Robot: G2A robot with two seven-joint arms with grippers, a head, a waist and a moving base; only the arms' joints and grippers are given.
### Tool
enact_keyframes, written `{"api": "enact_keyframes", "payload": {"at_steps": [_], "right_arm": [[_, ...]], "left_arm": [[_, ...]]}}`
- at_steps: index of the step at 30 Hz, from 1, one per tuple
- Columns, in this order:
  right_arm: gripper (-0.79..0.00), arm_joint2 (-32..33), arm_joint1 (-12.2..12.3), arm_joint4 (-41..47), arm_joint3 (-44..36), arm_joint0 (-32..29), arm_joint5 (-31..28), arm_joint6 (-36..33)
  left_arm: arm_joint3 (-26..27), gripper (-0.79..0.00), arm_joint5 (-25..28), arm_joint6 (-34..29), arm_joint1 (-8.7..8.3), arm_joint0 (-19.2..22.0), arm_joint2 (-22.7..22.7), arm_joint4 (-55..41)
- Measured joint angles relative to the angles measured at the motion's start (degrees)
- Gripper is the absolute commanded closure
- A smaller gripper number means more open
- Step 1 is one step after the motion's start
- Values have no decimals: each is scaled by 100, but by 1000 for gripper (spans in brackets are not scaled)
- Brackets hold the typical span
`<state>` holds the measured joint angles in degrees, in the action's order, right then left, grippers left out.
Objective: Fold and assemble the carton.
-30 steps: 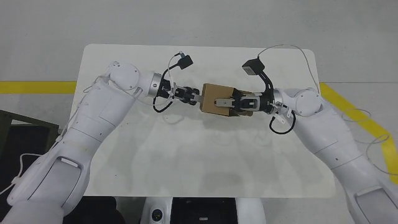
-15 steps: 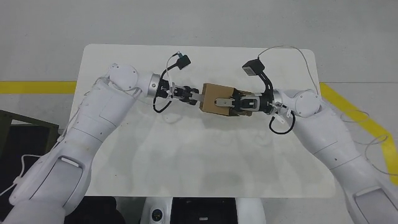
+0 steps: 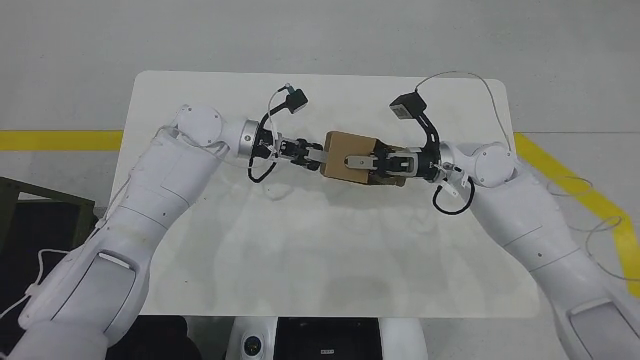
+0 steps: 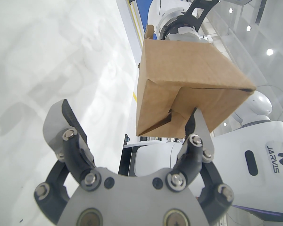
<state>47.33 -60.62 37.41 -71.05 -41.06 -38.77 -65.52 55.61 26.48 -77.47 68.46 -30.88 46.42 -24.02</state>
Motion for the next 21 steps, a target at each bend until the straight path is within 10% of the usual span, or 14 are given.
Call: {"api": "enact_keyframes", "payload": {"at_steps": [21], "right_arm": [[0,-449,-255,-697,808,517,677,-297]], "left_arm": [[286,-785,675,638,-351,-41,750,1101]]}}
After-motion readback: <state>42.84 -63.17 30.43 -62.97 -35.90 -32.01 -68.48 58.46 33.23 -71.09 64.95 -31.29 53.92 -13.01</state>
